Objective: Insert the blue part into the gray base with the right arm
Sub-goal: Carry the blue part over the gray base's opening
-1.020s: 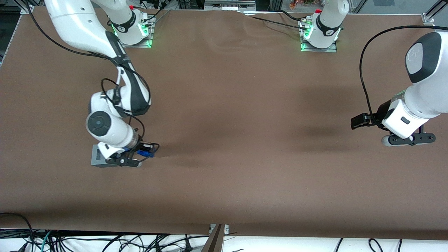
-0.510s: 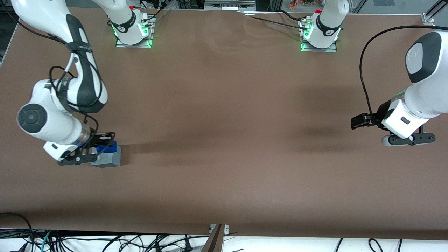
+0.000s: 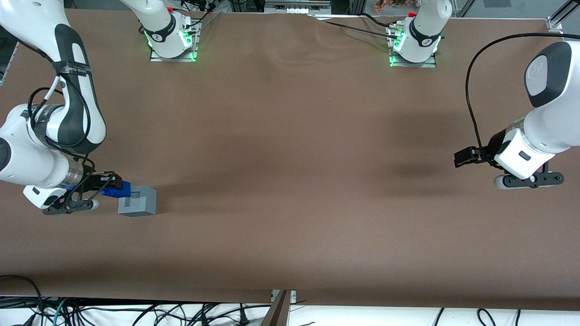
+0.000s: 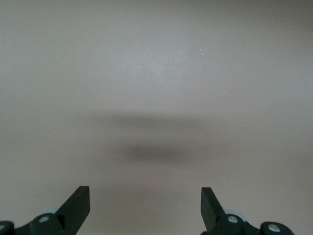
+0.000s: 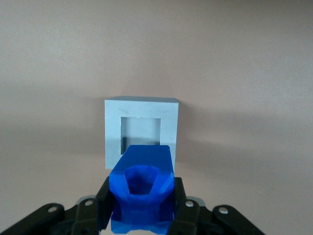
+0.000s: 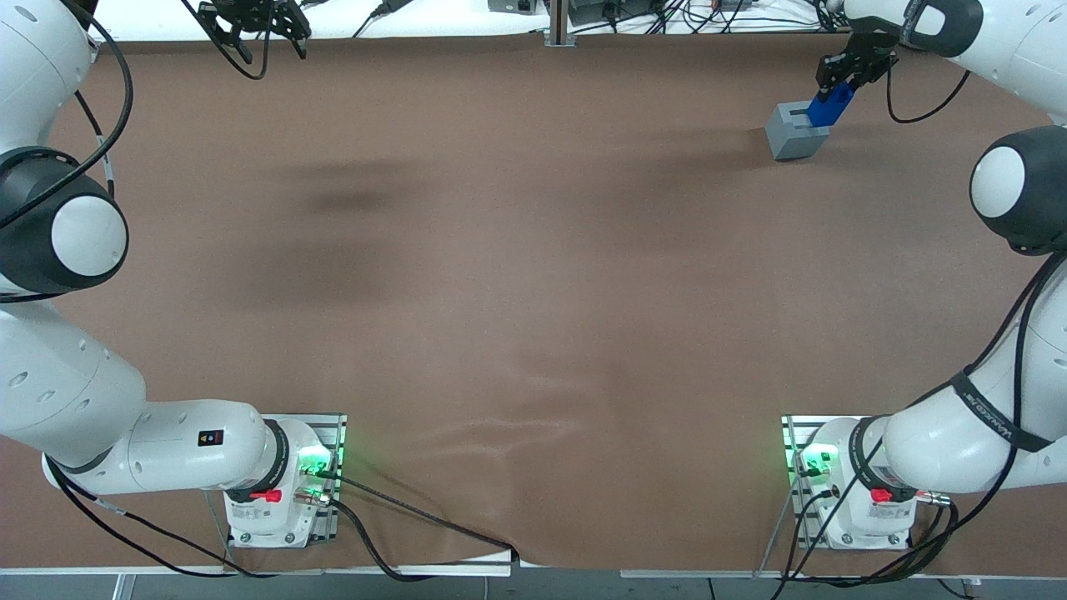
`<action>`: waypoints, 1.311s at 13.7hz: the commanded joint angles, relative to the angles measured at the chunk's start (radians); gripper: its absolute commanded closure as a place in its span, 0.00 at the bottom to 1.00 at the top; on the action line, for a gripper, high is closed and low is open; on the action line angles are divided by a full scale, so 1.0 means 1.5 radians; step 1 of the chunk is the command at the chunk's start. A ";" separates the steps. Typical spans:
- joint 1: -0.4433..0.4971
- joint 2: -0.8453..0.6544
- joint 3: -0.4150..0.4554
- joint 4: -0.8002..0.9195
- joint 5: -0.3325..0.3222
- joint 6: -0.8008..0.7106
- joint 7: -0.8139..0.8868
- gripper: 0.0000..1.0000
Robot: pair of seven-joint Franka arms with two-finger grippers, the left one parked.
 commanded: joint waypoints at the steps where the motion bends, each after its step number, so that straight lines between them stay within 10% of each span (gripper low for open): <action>1: 0.001 0.015 0.004 -0.005 0.011 0.037 -0.009 0.69; 18: 0.012 0.041 0.010 -0.011 0.014 0.079 0.022 0.68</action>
